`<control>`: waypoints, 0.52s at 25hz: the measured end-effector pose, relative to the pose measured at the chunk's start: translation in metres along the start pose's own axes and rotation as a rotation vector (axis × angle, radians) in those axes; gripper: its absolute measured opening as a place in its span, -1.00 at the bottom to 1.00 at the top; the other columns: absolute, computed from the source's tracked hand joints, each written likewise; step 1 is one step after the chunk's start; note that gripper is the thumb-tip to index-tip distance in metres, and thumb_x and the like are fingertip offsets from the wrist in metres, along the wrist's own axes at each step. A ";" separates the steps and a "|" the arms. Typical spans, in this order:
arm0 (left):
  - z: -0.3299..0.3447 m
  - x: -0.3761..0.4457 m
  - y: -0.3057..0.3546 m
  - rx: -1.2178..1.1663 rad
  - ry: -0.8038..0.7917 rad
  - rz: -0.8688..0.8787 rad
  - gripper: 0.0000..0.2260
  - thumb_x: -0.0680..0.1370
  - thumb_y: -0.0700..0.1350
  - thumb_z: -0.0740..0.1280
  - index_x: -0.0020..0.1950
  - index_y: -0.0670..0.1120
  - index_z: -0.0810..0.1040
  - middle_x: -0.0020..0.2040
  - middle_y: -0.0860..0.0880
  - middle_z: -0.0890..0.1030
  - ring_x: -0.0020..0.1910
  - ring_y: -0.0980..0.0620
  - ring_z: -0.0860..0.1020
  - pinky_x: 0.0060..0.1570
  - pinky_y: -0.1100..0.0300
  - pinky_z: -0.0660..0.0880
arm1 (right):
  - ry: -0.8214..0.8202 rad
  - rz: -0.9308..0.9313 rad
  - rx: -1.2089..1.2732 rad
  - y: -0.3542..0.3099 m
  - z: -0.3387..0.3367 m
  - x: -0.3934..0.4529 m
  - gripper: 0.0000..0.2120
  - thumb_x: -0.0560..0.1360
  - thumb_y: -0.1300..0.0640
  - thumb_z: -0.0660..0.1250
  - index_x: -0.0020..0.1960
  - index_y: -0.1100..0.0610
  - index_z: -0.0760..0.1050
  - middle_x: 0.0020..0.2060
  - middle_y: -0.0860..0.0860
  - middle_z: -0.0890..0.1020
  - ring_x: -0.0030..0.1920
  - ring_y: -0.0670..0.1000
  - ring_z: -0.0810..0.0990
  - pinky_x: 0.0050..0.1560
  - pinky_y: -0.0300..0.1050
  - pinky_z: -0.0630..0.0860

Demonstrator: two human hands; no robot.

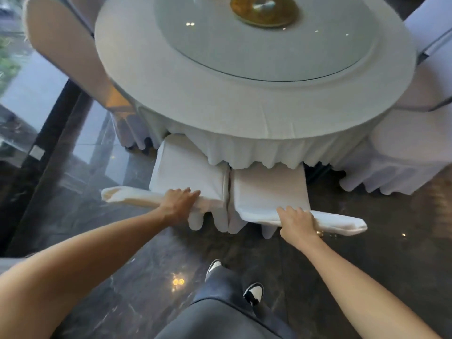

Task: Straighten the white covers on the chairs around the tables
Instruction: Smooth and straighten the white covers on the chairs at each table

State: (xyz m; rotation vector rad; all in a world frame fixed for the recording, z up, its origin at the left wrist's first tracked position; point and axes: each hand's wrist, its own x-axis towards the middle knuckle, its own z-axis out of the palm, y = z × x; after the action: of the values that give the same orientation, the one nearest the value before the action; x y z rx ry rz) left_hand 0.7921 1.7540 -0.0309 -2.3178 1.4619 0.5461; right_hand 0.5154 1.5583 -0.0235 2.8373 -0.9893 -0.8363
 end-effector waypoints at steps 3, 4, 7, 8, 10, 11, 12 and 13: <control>-0.011 0.015 0.020 0.053 -0.007 -0.065 -0.73 0.46 -0.11 0.37 0.15 -0.01 0.51 0.01 -0.02 0.63 -0.06 -0.07 0.63 -0.18 0.10 0.40 | 0.019 -0.023 -0.019 0.006 -0.006 0.007 -0.73 0.46 0.14 0.28 0.16 0.06 0.47 0.01 0.02 0.64 0.01 0.11 0.63 -0.16 -0.06 0.40; -0.013 0.020 0.028 0.084 -0.023 -0.071 -0.81 0.45 -0.11 0.36 0.07 -0.03 0.56 -0.02 -0.03 0.65 -0.08 -0.07 0.63 -0.19 0.11 0.42 | 0.009 -0.020 -0.030 0.007 -0.005 0.008 -0.76 0.46 0.13 0.29 0.13 0.05 0.49 -0.02 0.01 0.65 -0.02 0.10 0.64 -0.19 -0.07 0.38; -0.014 0.029 0.034 0.099 -0.046 -0.062 -0.86 0.45 -0.07 0.35 -0.04 -0.07 0.60 -0.09 -0.04 0.67 -0.14 -0.07 0.64 -0.23 0.13 0.42 | -0.022 0.007 -0.020 0.009 -0.012 0.021 -0.78 0.43 0.14 0.31 0.07 0.04 0.53 -0.06 0.00 0.66 -0.04 0.10 0.64 -0.21 -0.09 0.38; -0.014 0.030 0.032 0.109 -0.037 -0.066 -0.85 0.45 -0.05 0.35 -0.04 -0.08 0.61 -0.10 -0.05 0.67 -0.15 -0.08 0.64 -0.24 0.13 0.40 | -0.002 0.006 -0.011 0.009 -0.015 0.029 -0.78 0.41 0.15 0.33 0.06 0.04 0.55 -0.07 0.01 0.66 -0.05 0.10 0.64 -0.20 -0.08 0.39; -0.017 0.030 0.035 0.098 -0.005 -0.054 -0.87 0.46 -0.05 0.35 -0.08 -0.08 0.59 -0.12 -0.06 0.66 -0.20 -0.08 0.62 -0.26 0.13 0.36 | 0.028 -0.019 -0.016 0.012 -0.022 0.042 -0.78 0.41 0.15 0.33 0.05 0.05 0.57 -0.08 0.02 0.66 -0.06 0.11 0.63 -0.19 -0.07 0.39; -0.020 0.030 0.040 0.064 0.007 -0.029 -0.90 0.45 -0.07 0.34 -0.13 -0.08 0.57 -0.14 -0.06 0.66 -0.26 -0.08 0.58 -0.26 0.13 0.36 | 0.026 -0.041 -0.029 0.013 -0.026 0.045 -0.78 0.42 0.15 0.32 0.06 0.05 0.57 -0.08 0.03 0.66 -0.06 0.12 0.63 -0.19 -0.07 0.38; -0.020 0.031 0.047 0.042 0.023 -0.010 -0.93 0.43 -0.09 0.33 -0.18 -0.07 0.53 -0.17 -0.06 0.65 -0.31 -0.07 0.54 -0.28 0.13 0.35 | 0.026 -0.058 -0.038 0.014 -0.027 0.046 -0.78 0.43 0.16 0.31 0.06 0.05 0.57 -0.09 0.03 0.66 -0.07 0.12 0.63 -0.20 -0.07 0.37; -0.020 0.035 0.055 0.040 0.040 0.006 -0.95 0.42 -0.11 0.33 -0.21 -0.07 0.50 -0.19 -0.07 0.65 -0.34 -0.07 0.50 -0.29 0.13 0.34 | 0.042 -0.074 -0.045 0.017 -0.025 0.048 -0.78 0.43 0.16 0.30 0.06 0.05 0.57 -0.09 0.03 0.66 -0.08 0.12 0.63 -0.20 -0.07 0.36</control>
State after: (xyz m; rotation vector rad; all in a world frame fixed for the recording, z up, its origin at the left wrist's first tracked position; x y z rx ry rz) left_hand 0.7589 1.6950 -0.0356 -2.3071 1.4851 0.4701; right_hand 0.5492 1.5133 -0.0222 2.8568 -0.8544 -0.7906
